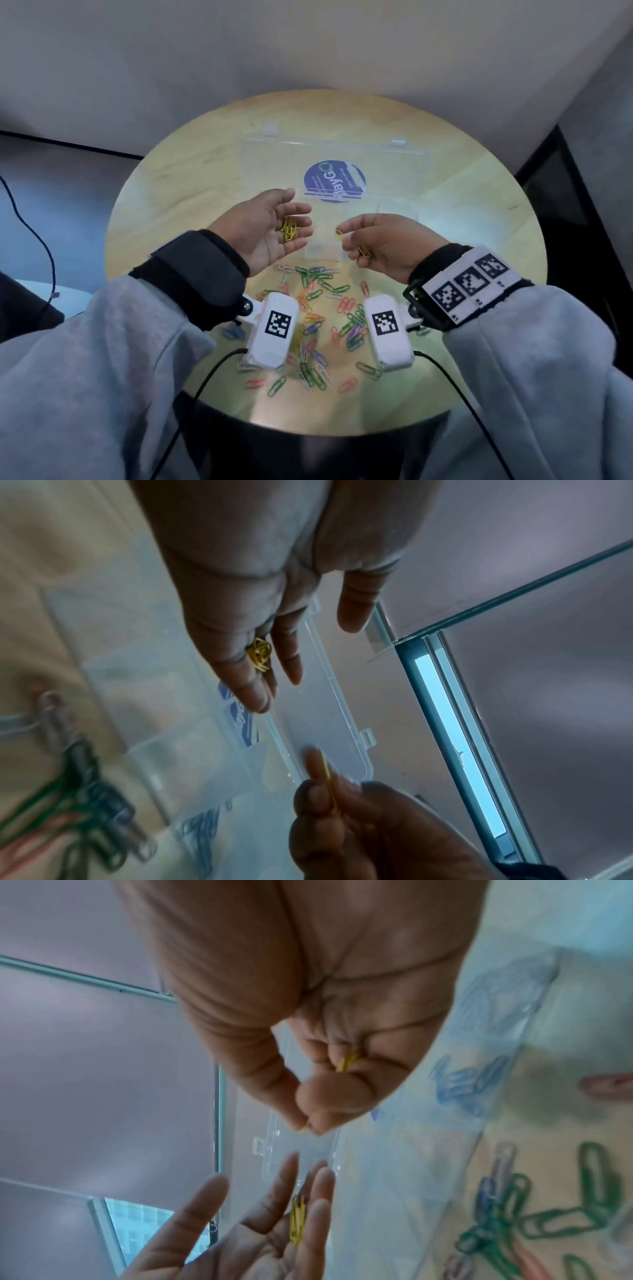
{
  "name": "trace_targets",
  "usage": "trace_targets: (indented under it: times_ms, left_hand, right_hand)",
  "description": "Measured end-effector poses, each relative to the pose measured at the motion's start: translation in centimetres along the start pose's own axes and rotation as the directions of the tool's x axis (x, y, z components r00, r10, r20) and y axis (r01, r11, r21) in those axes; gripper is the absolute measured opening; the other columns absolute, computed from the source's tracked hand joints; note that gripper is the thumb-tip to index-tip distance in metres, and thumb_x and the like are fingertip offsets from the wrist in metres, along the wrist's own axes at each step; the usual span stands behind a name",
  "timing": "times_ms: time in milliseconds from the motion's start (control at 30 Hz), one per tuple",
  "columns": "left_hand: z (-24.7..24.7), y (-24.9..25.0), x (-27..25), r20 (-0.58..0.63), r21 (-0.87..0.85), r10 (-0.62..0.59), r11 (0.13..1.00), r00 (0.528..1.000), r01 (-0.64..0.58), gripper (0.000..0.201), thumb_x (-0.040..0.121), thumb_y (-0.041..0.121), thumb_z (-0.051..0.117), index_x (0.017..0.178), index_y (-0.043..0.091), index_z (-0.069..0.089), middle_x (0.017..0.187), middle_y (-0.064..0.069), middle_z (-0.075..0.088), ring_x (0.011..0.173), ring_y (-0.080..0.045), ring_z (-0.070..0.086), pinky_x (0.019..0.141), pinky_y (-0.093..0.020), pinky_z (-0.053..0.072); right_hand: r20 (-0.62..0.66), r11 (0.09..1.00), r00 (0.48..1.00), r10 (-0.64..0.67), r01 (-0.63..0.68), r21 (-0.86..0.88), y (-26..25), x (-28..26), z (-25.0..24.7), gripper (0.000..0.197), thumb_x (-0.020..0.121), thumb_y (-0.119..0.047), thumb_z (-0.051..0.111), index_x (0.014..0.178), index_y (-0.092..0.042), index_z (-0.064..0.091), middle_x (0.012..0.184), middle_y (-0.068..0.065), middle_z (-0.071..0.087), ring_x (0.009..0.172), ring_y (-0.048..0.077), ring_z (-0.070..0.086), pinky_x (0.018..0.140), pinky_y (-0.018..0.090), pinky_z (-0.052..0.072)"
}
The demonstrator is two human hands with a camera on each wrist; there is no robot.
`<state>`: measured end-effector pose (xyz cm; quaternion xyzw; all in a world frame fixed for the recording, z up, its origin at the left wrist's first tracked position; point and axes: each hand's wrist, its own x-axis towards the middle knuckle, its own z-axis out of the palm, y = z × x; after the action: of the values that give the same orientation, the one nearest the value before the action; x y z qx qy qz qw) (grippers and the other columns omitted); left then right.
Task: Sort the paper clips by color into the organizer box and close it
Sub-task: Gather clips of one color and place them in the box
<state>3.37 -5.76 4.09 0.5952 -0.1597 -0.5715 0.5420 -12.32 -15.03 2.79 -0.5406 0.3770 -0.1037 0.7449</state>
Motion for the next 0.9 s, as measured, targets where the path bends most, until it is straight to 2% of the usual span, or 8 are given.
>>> trace_targets:
  times_ms: [100,267,367,567,667,767,833,900]
  left_hand:
    - [0.4,0.8,0.9,-0.007,0.050,0.001,0.999,1.000,0.000,0.035,0.097,0.035,0.039,0.092,0.007,0.060,0.088,-0.007,0.057,0.080,-0.016,0.057,0.080,-0.027,0.048]
    - [1.1,1.2,2.5,0.010,0.101,-0.025,0.995,1.000,0.024,0.037,0.097,0.038,0.040,0.095,0.006,0.058,0.093,-0.008,0.054,0.083,-0.016,0.056,0.084,-0.026,0.047]
    - [1.5,1.4,3.4,0.017,0.106,-0.034,0.994,0.999,0.032,0.038,0.096,0.041,0.040,0.096,0.007,0.059,0.096,-0.008,0.052,0.087,-0.016,0.055,0.083,-0.026,0.046]
    - [1.9,1.5,3.5,0.039,0.134,-0.033,0.991,0.999,0.028,0.059,0.096,0.045,0.037,0.137,0.003,0.044,0.145,-0.016,0.038,0.140,-0.023,0.032,0.115,-0.034,0.028]
    - [1.6,1.3,2.9,0.040,0.136,-0.008,0.991,0.999,0.003,0.043,0.096,0.042,0.040,0.117,0.009,0.056,0.126,-0.010,0.052,0.125,-0.020,0.048,0.105,-0.030,0.039]
    - [1.9,1.0,1.9,0.030,0.211,0.030,0.977,0.999,-0.036,0.022,0.095,0.032,0.047,0.094,0.014,0.060,0.090,-0.005,0.059,0.081,-0.015,0.061,0.068,-0.019,0.053]
    - [2.4,0.4,1.0,0.029,0.363,0.042,0.930,0.999,-0.050,0.013,0.093,0.024,0.052,0.090,0.014,0.060,0.078,-0.004,0.057,0.063,-0.013,0.056,0.049,-0.014,0.048]
    - [2.9,-0.6,0.2,0.056,0.596,0.055,0.799,0.997,-0.077,0.010,0.091,0.021,0.057,0.082,0.016,0.056,0.071,-0.002,0.053,0.056,-0.011,0.049,0.047,-0.015,0.041]
  right_hand:
    - [0.000,0.994,1.000,-0.011,0.011,0.108,-1.1,1.1,0.2,0.021,0.091,0.010,0.042,0.098,0.000,0.059,0.068,0.006,0.052,0.058,0.013,0.048,0.046,0.014,0.048]
    - [-0.063,0.936,0.998,0.007,0.015,0.351,-2.1,2.8,0.2,0.022,0.091,0.011,0.036,0.088,0.005,0.057,0.082,0.014,0.051,0.075,0.020,0.055,0.068,0.022,0.057]
    - [-0.077,0.931,0.996,0.055,-0.023,0.365,-1.8,3.3,0.4,0.016,0.090,0.006,0.039,0.089,0.000,0.054,0.084,0.015,0.052,0.073,0.020,0.054,0.059,0.020,0.055]
    - [-0.037,0.934,0.999,0.035,-0.019,0.357,-1.7,3.3,0.3,0.015,0.089,0.001,0.037,0.095,-0.005,0.050,0.082,0.009,0.046,0.074,0.017,0.046,0.071,0.023,0.045]
    - [-0.050,0.959,0.999,0.017,-0.002,0.284,-1.3,2.7,0.3,0.020,0.090,0.000,0.040,0.102,-0.003,0.055,0.093,0.011,0.047,0.088,0.019,0.049,0.076,0.022,0.046]
    - [-0.095,0.991,0.995,-0.017,0.030,0.130,-1.3,1.4,-0.1,0.021,0.092,-0.002,0.041,0.090,-0.009,0.060,0.096,0.008,0.057,0.090,0.018,0.057,0.080,0.024,0.047]
    - [-0.103,0.999,0.994,-0.043,0.043,-0.004,-1.3,0.2,-0.9,0.023,0.092,0.001,0.040,0.086,-0.012,0.059,0.089,0.006,0.060,0.081,0.016,0.058,0.079,0.025,0.047]
    - [-0.096,0.978,0.992,-0.077,0.057,-0.200,-0.9,-1.2,-2.1,0.021,0.091,0.001,0.044,0.084,-0.013,0.058,0.083,0.005,0.060,0.077,0.016,0.058,0.077,0.026,0.049]
